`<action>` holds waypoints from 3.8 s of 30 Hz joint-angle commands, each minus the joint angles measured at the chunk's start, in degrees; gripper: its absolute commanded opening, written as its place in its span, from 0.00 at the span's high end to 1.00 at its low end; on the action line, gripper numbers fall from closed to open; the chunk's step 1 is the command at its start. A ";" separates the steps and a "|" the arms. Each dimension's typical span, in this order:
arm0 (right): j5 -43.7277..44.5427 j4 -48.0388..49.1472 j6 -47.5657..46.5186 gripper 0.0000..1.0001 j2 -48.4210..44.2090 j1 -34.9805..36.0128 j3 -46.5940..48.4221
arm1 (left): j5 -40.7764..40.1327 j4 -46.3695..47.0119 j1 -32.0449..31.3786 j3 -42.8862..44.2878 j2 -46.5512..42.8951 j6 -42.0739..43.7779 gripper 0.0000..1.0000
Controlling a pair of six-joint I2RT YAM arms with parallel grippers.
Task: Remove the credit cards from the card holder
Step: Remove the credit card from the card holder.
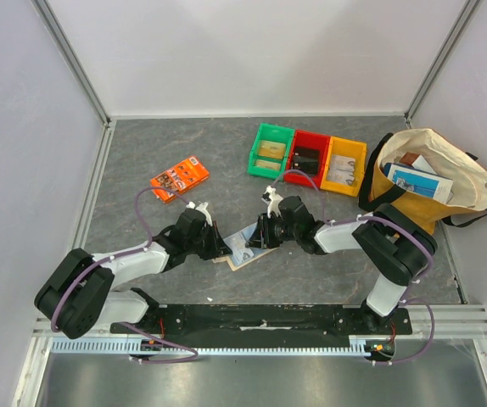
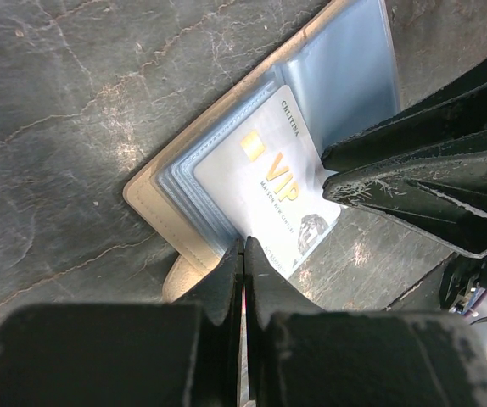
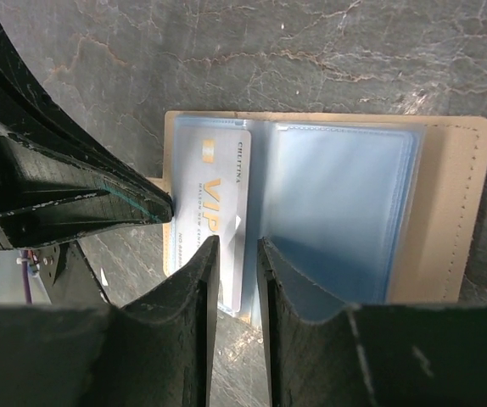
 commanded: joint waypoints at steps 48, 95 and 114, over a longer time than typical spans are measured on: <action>-11.19 9.58 2.83 1.00 1.96 -6.16 -3.40 | 3.31 5.57 -0.17 4.35 5.71 -0.66 0.90; -11.46 -5.53 -6.48 1.00 2.32 -9.32 2.93 | 1.38 1.97 -0.17 0.49 4.93 1.01 0.98; -6.44 -34.27 -21.86 1.00 -19.73 -13.28 9.69 | -1.52 -9.79 -0.26 7.15 -9.82 8.72 0.61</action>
